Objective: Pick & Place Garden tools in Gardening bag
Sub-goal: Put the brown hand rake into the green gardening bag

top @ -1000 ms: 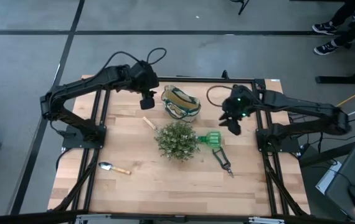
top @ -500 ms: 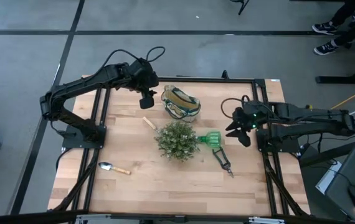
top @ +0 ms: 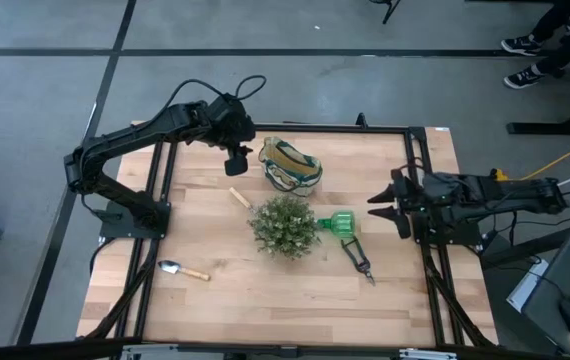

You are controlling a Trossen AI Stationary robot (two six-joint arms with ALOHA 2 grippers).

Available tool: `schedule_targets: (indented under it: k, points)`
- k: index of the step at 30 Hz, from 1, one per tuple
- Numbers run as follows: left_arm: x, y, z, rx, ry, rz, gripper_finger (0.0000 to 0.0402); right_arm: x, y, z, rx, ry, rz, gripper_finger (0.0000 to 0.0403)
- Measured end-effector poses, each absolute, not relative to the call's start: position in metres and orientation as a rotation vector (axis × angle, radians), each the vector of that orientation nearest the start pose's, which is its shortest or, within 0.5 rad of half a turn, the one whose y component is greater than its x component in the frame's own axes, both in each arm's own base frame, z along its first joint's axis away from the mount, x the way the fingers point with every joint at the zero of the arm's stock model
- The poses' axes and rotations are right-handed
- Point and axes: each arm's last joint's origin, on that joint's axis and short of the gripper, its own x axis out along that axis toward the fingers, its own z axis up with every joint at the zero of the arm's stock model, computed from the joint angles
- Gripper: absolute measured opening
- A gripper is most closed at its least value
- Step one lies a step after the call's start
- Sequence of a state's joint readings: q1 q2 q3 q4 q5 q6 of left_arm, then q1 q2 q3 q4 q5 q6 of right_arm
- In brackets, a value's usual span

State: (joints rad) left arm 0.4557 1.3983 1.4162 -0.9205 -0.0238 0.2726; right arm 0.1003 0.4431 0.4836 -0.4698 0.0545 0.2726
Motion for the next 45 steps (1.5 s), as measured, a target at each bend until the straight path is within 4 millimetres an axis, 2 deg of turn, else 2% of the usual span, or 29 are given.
schedule_targets:
  k: [5, 12, 18, 23, 29, 36, 40, 45]
  points:
    - [0.251, 0.121, 0.352, 0.013, 0.921, 0.269, 0.0143, 0.106, 0.011, 0.236, 0.236, 0.409, -0.032, 0.0160]
    - [0.250, 0.116, 0.350, -0.050, 0.922, 0.160, 0.0143, 0.106, 0.010, 0.234, 0.239, 0.403, -0.065, 0.0160]
    - [0.246, 0.114, 0.346, 0.024, 0.990, 0.101, 0.0143, 0.106, 0.010, 0.234, 0.235, 0.403, -0.064, 0.0160]
    - [0.247, 0.113, 0.335, 0.061, 1.086, 0.027, 0.0143, 0.106, 0.010, 0.234, 0.235, 0.404, -0.064, 0.0160]
    - [0.250, 0.114, 0.294, 0.047, 1.192, -0.027, 0.0143, 0.106, 0.010, 0.234, 0.234, 0.404, -0.063, 0.0160]
    - [0.241, 0.104, 0.240, 0.023, 1.308, -0.108, 0.0143, 0.106, 0.010, 0.234, 0.235, 0.404, -0.061, 0.0160]
    - [0.238, 0.099, 0.218, 0.067, 1.315, -0.150, 0.0143, 0.106, 0.010, 0.234, 0.233, 0.404, -0.061, 0.0160]
    - [0.242, 0.098, 0.201, 0.215, 1.247, -0.176, 0.0143, 0.106, 0.010, 0.234, 0.233, 0.404, -0.061, 0.0160]
